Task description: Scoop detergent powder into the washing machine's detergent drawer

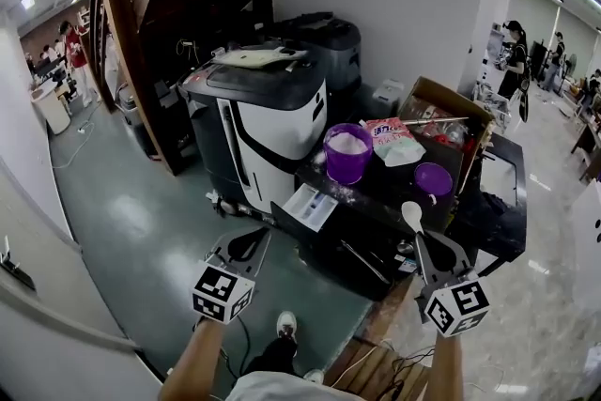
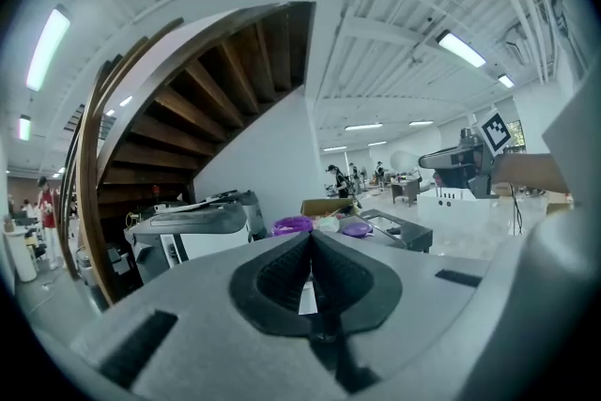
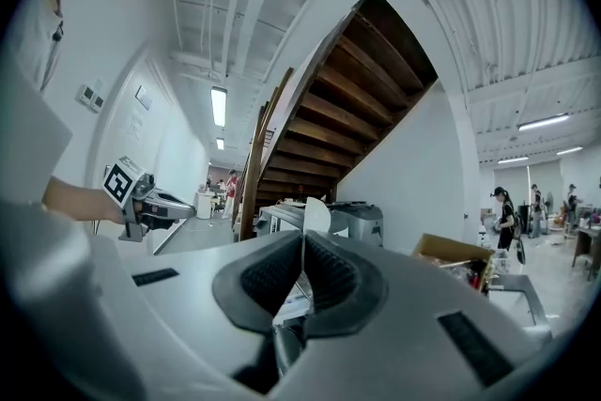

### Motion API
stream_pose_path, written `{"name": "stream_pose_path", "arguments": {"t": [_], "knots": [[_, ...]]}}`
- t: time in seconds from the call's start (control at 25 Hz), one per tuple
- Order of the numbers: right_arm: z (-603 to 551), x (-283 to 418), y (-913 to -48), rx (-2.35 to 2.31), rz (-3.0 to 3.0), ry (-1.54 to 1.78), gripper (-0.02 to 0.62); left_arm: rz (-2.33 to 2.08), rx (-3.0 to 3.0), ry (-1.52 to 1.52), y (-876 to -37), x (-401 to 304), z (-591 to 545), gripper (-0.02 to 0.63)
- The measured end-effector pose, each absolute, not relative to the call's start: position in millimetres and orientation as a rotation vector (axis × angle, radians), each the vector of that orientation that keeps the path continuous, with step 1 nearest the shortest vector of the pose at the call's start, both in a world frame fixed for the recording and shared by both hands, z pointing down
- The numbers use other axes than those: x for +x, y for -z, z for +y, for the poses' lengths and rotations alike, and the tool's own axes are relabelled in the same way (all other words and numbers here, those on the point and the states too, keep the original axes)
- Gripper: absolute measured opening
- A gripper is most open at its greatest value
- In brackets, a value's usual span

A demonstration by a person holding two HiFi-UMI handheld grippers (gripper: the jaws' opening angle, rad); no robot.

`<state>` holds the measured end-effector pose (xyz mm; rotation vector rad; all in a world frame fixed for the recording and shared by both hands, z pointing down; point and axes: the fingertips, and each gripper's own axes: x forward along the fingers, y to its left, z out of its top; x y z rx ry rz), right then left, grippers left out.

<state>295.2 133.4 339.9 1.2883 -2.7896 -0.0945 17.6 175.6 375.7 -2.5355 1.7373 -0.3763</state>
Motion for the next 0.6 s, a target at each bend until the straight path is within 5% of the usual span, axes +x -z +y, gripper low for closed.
{"name": "stream_pose_path", "arguments": {"t": [0.6], "knots": [[-19,253,-343,1.306,-2.764,0.109,0.003,1.711,-2.546,0.365,-386,-25,5,0.009]]}}
